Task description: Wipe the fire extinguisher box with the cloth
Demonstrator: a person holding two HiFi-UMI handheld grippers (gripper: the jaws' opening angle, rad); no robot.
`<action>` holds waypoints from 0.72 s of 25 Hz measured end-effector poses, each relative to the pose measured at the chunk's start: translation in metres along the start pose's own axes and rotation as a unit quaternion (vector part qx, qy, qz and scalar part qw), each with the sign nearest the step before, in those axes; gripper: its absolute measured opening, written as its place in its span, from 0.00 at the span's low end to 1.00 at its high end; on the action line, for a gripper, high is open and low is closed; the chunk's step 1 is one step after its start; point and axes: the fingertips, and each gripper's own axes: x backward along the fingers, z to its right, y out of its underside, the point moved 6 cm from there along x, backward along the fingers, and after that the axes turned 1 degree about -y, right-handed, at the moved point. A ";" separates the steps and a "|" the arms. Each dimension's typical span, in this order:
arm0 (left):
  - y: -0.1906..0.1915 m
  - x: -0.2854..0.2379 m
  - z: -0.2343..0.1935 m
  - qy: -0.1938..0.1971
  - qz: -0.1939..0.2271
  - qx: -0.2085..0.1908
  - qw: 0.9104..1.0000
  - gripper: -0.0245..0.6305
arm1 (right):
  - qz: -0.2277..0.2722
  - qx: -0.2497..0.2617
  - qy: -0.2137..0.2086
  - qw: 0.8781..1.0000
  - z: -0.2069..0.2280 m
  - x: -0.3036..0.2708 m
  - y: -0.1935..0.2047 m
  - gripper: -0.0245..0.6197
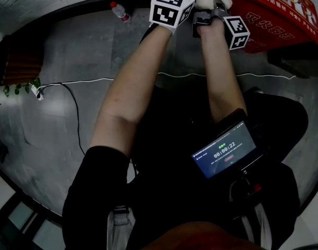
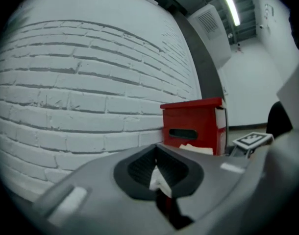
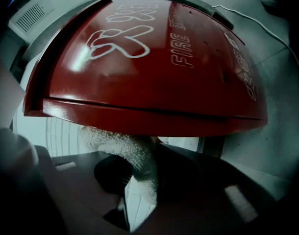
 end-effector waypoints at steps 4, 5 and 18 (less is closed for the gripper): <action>0.022 -0.007 -0.002 -0.003 -0.024 0.021 0.999 0.04 | -0.003 -0.017 0.014 1.000 0.026 0.000 0.008 0.19; 0.026 -0.009 -0.002 -0.003 -0.029 0.025 0.999 0.04 | -0.004 -0.024 0.018 1.000 0.033 0.000 0.010 0.19; 0.080 -0.028 0.015 0.020 -0.097 0.004 0.995 0.04 | -0.012 -0.095 0.063 0.993 0.128 -0.003 0.026 0.19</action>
